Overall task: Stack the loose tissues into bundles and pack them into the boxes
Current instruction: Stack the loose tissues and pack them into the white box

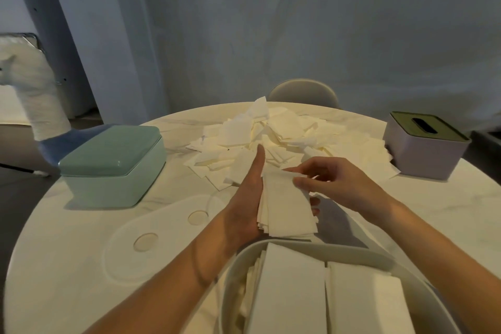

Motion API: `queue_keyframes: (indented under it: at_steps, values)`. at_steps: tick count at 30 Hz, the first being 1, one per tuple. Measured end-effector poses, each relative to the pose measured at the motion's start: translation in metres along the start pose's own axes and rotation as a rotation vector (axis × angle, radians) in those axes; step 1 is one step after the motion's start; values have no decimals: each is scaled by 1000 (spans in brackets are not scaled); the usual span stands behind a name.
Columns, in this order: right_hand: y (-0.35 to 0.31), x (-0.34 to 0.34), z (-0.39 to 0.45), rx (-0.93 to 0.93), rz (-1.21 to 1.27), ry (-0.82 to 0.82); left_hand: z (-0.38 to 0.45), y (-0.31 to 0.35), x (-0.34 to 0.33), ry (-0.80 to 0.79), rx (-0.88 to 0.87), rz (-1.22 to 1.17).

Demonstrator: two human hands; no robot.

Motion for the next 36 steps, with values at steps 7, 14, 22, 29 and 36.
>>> queue_keyframes:
  at_steps: [7,14,22,29,36]
  values:
    - [3,-3,2,17,-114,73,-6,4,-6,84,-73,208]
    - [-11,-11,-3,150,-50,-43,-16,12,-13,38,-147,470]
    - [8,-8,1,59,-26,-82,-16,54,18,249,-443,1235]
    - [-3,-22,-10,305,-191,-23,-11,38,21,536,-563,770]
    - [0,-59,-10,17,366,42,-13,27,22,728,-765,602]
Point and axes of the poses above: each hand's wrist, its own z-axis towards the middle knuckle, its own x-axis out of the back of the hand, y = z × x, the point moved 5 cm from there along z, towards the middle knuckle, and after that the axes turned 8 degrees about -z, right-handed, at the moved point
